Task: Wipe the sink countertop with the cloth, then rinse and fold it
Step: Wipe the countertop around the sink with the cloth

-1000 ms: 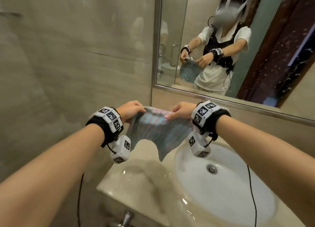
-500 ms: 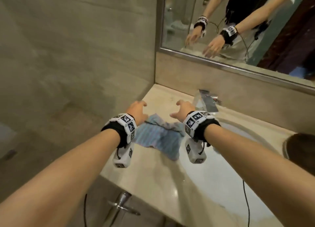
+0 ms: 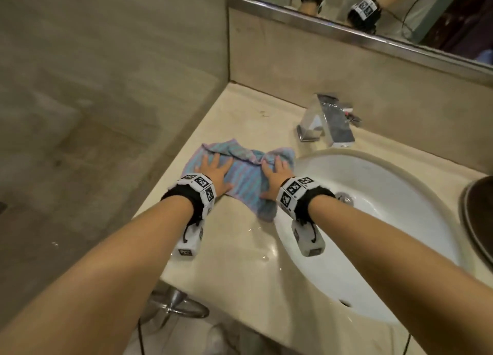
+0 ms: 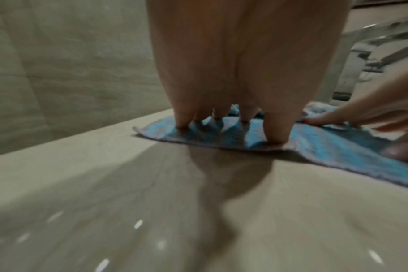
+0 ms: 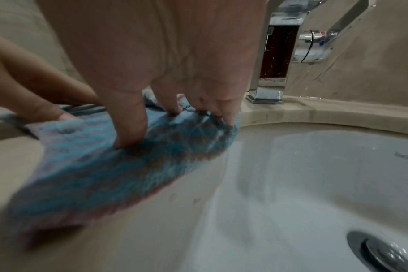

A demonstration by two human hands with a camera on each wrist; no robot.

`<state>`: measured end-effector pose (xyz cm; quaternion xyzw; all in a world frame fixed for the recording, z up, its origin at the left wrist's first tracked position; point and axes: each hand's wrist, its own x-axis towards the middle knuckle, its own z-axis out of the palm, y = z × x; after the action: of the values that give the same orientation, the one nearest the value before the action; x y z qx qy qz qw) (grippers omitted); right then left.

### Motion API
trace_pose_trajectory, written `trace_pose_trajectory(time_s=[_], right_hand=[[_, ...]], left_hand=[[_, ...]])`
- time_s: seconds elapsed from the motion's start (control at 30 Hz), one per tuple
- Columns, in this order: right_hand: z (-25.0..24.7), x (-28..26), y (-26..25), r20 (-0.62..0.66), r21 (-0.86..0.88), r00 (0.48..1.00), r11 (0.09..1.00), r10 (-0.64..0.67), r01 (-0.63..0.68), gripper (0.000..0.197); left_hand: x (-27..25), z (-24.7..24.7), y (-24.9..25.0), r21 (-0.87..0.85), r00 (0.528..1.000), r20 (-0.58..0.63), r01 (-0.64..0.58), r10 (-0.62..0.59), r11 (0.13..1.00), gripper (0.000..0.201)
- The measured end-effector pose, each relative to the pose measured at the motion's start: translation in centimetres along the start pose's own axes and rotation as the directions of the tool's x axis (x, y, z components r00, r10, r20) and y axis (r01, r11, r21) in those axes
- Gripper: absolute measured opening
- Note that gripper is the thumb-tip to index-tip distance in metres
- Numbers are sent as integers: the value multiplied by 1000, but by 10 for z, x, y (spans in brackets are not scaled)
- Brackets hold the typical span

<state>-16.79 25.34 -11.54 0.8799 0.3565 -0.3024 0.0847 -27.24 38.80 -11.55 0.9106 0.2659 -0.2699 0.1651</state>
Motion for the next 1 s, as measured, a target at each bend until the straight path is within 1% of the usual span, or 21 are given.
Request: trace_pose_trajectory(time_s=[0.17,0.33,0.6,0.7,0.8,1.0], right_hand=[[-20,26,5,9,-28,1000,1000,-6,7,101],[-43,62,15,13,6,999,1000,-29,29,105],[-71,106,21,-11,-4,1000,1000,16,-16,98],[-77,113,21,-39,-2,999,1000,20,-20,94],[-80,117,22,-40,8,999,1000,16,-16,93],[-75,113,21,-47,29,999,999,14,-12,91]], left_hand=[[32,-20,-3,7,1000,-11,-6,7,1000,76],[63,-41,-4,11,1000,-17,-3,4,1000,75],[103,-65,-2,17,999,-48,-11,12,1000,72],[114,-72,-3,17,998,-51,-20,21,1000,72],[120,-76,-4,13,998,-54,-19,20,1000,74],[111,-72,-7,12,998,-57,-28,29,1000,74]])
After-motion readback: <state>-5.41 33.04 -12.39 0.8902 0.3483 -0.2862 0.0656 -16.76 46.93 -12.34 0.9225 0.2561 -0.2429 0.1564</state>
